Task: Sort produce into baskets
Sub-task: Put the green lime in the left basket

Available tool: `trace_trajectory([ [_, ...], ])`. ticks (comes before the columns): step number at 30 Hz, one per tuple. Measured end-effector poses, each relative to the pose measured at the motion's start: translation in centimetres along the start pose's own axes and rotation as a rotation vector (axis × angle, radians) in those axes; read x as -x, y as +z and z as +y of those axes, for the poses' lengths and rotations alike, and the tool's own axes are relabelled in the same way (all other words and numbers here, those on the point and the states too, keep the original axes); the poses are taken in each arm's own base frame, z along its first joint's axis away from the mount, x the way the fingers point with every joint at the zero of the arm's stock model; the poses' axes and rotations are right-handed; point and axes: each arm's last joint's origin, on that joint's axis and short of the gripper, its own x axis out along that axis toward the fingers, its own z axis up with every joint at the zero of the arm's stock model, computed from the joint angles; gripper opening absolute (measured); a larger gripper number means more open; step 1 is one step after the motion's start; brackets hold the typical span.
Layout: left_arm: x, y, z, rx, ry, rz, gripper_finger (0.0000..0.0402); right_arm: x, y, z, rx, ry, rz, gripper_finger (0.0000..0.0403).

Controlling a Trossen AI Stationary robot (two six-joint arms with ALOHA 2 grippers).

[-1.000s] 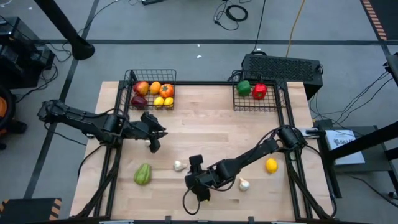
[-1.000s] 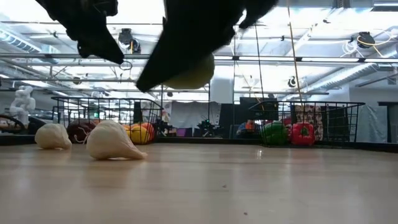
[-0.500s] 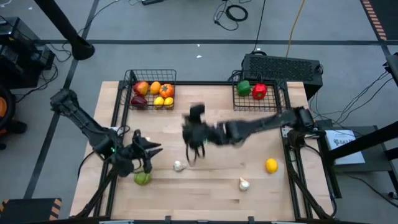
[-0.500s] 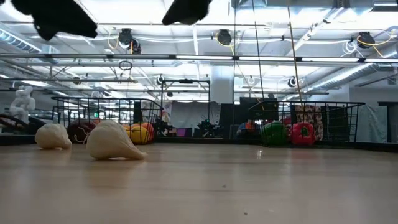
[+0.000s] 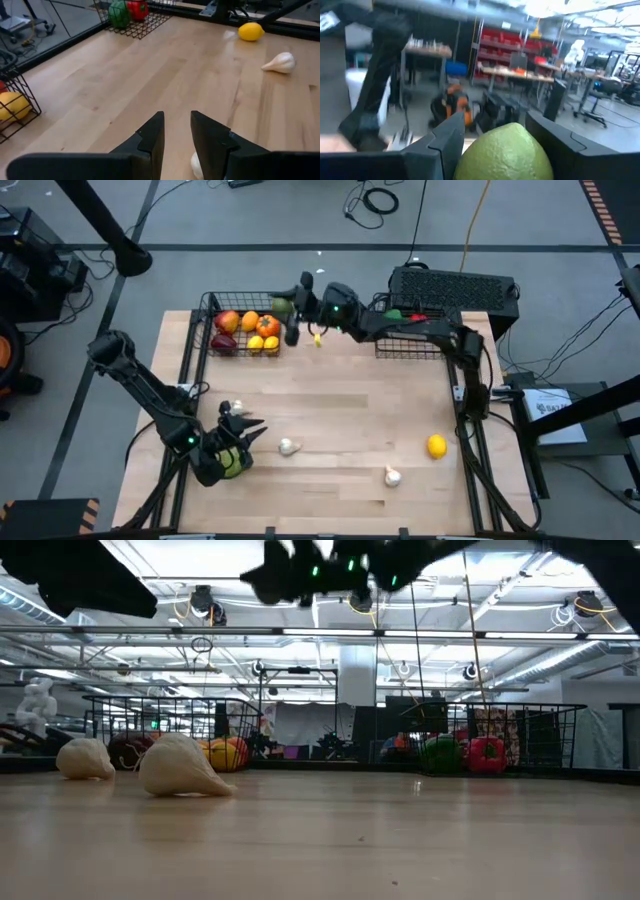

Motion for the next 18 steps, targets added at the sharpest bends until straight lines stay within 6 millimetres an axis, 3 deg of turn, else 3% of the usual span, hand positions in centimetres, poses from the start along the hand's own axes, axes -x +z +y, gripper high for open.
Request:
trace_trajectory([
  [4,0.0,0.0,-0.1,0.007,0.006,-0.016,0.0103,-1.2,-3.9,-2.0,-0.147,-0.040,-0.053,0.0194],
  [9,0.0,0.3,-0.2,-0.005,0.017,-0.052,0.0102,-2.6,-8.2,-3.0,-0.332,-0.057,-0.070,0.0194],
  [15,0.0,0.6,-0.6,-0.023,0.001,-0.075,0.0102,-5.7,-11.4,-3.3,-0.448,-0.018,-0.009,0.0194],
  [18,-0.1,0.8,-0.7,-0.028,-0.004,-0.083,0.0102,-7.1,-11.7,-3.5,-0.529,-0.041,0.050,0.0196],
])
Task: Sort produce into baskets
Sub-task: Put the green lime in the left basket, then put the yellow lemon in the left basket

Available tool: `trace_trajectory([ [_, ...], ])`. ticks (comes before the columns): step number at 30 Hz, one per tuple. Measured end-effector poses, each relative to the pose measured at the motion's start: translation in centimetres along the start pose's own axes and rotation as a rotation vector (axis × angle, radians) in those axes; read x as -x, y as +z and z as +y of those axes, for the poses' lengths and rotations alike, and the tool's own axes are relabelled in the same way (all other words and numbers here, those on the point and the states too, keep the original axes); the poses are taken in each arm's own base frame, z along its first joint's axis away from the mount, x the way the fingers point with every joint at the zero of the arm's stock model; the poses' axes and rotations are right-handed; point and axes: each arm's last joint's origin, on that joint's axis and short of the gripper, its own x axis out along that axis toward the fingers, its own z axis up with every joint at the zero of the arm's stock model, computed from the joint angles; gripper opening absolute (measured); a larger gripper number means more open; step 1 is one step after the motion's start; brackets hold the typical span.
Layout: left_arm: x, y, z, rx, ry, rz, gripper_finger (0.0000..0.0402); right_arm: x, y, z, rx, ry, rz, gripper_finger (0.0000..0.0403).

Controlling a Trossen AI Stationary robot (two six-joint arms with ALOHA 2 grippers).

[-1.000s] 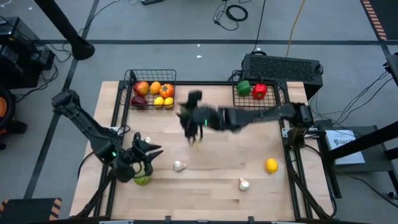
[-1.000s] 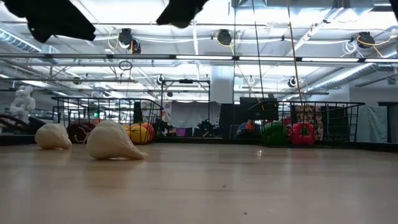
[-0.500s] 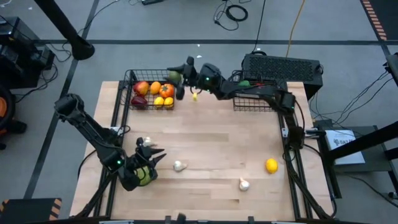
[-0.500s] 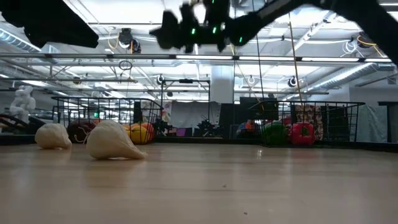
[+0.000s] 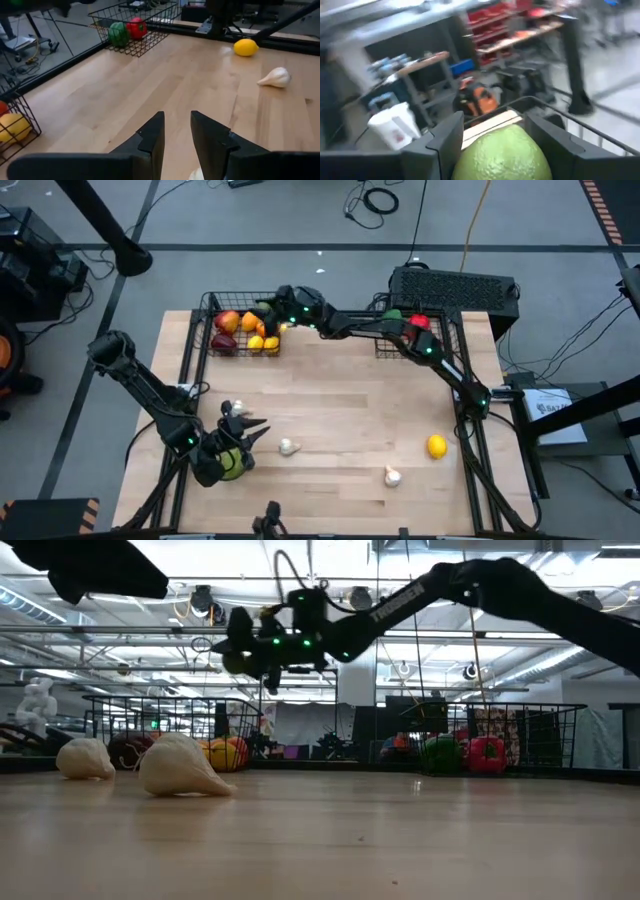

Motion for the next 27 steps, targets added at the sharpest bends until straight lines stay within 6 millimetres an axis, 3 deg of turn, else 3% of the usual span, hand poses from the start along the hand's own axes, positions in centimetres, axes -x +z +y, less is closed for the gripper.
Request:
trace_trajectory([
  [3,-0.1,0.2,-0.1,-0.002,0.001,-0.005,0.0102,-1.0,0.3,-0.2,-0.143,-0.160,0.046,0.0209],
  [5,-0.1,0.5,-0.1,0.003,0.003,-0.009,0.0102,-1.4,0.0,-0.6,-0.149,-0.226,0.098,0.0225],
  [10,-0.2,1.5,-0.5,0.006,-0.001,-0.024,0.0102,-1.6,-0.6,-0.4,-0.099,-0.189,0.167,0.0260],
  [13,-0.2,1.9,-0.8,-0.005,-0.017,-0.041,0.0102,-1.5,0.3,0.3,-0.083,-0.109,0.179,0.0273],
  [16,-0.1,2.0,-1.0,-0.016,-0.027,-0.050,0.0102,-0.5,2.5,0.6,-0.112,-0.022,0.255,0.0282],
  [19,-0.1,2.1,-0.9,-0.016,-0.028,-0.051,0.0102,1.9,6.5,2.2,-0.073,0.020,0.384,0.0285],
  [22,-0.1,2.1,-0.9,-0.016,-0.030,-0.049,0.0102,5.4,10.2,5.4,0.065,-0.003,0.527,0.0285],
  [27,-0.1,2.2,-1.0,-0.004,-0.043,-0.047,0.0102,11.2,12.1,10.9,0.282,-0.139,0.752,0.0285],
])
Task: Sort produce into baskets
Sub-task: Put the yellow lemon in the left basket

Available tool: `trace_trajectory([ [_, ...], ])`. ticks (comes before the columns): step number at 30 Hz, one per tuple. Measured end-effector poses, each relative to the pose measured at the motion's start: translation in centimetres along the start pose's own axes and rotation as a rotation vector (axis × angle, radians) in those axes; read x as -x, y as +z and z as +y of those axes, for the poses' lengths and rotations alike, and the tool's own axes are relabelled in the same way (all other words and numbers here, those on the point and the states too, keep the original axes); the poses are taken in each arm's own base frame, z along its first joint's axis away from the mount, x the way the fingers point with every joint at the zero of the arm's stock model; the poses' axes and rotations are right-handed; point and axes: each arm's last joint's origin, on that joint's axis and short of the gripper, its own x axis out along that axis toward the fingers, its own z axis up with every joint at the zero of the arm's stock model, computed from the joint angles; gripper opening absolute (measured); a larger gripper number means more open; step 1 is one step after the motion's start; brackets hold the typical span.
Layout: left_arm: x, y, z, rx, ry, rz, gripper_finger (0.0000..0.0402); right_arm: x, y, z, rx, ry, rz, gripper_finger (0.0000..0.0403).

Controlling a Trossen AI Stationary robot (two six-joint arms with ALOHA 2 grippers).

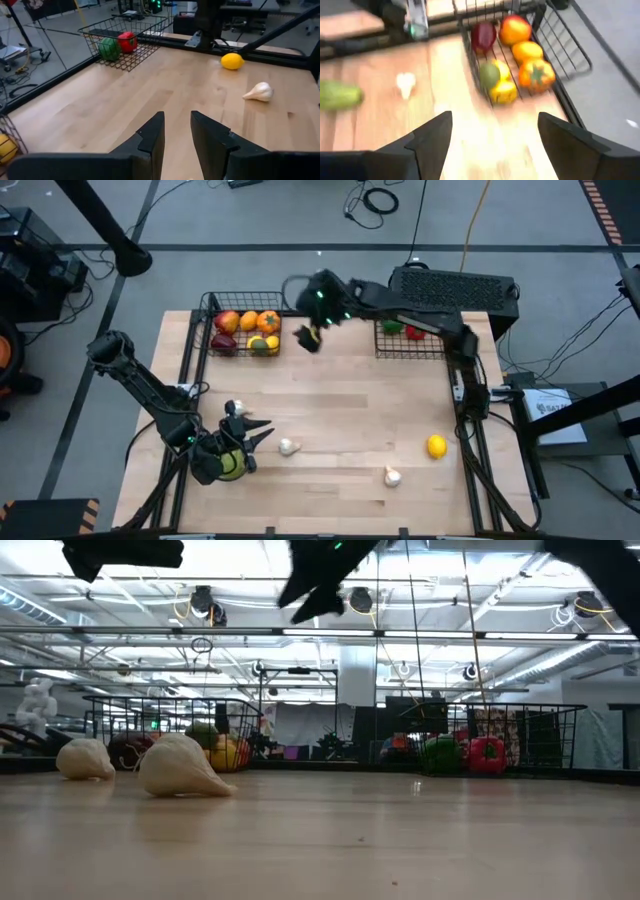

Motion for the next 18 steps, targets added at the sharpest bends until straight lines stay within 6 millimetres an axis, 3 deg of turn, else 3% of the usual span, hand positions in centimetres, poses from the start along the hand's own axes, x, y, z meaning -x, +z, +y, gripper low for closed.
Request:
trace_trajectory([
  [4,0.0,0.4,-0.4,0.003,-0.044,-0.010,0.0102,5.0,-2.0,3.3,0.042,-0.049,-0.007,0.0285],
  [7,0.1,0.8,-0.8,0.008,-0.087,-0.024,0.0102,8.2,-4.9,5.5,0.046,-0.070,-0.056,0.0285],
  [14,0.1,1.5,-1.1,-0.044,-0.095,-0.068,0.0102,12.9,-15.9,9.6,-0.045,-0.059,-0.211,0.0285],
  [18,-0.9,1.7,-0.6,-0.040,-0.021,-0.084,0.0102,12.8,-22.4,11.5,-0.079,0.076,-0.241,0.0285],
])
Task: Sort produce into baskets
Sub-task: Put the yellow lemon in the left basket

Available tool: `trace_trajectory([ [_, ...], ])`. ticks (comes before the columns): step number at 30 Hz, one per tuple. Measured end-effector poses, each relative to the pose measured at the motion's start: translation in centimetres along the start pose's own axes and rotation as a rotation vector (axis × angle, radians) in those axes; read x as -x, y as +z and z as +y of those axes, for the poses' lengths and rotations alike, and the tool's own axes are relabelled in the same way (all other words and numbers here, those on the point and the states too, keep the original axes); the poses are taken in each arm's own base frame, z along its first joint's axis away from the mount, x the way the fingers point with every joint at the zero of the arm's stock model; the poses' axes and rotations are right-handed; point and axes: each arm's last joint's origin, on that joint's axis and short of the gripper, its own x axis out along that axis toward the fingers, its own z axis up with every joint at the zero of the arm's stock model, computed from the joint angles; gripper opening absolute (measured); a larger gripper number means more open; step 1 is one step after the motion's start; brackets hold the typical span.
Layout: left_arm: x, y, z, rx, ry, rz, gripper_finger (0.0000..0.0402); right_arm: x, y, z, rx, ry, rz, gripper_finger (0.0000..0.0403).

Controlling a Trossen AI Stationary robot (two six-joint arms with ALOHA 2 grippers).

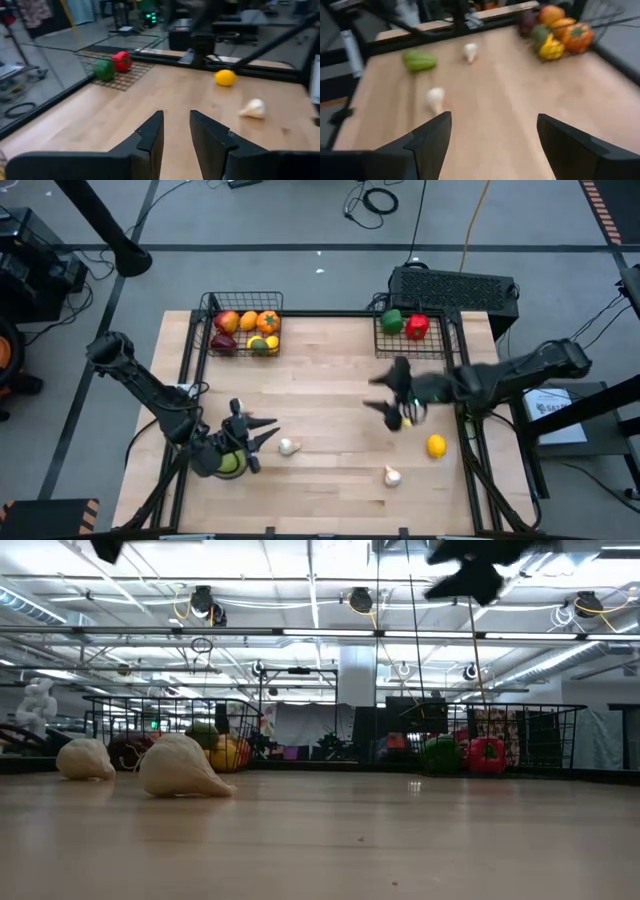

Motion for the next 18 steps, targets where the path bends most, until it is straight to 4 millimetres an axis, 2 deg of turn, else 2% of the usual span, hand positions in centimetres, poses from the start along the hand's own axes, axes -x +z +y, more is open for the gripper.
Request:
trace_trajectory([
  [3,-1.3,0.0,0.4,0.028,0.024,0.013,0.0102,0.5,-3.4,0.9,-0.008,0.032,-0.024,0.0280],
  [6,-2.8,-0.1,0.6,0.054,0.007,0.034,0.0102,0.5,-6.1,1.6,0.013,0.041,0.045,0.0273],
  [12,-5.3,-0.6,0.3,0.050,-0.053,0.043,0.0102,0.9,-8.6,3.6,0.046,0.105,0.187,0.0254],
  [18,-7.2,-0.8,0.3,0.043,-0.111,0.030,0.0102,1.1,-11.5,4.3,0.053,0.079,0.389,0.0250],
])
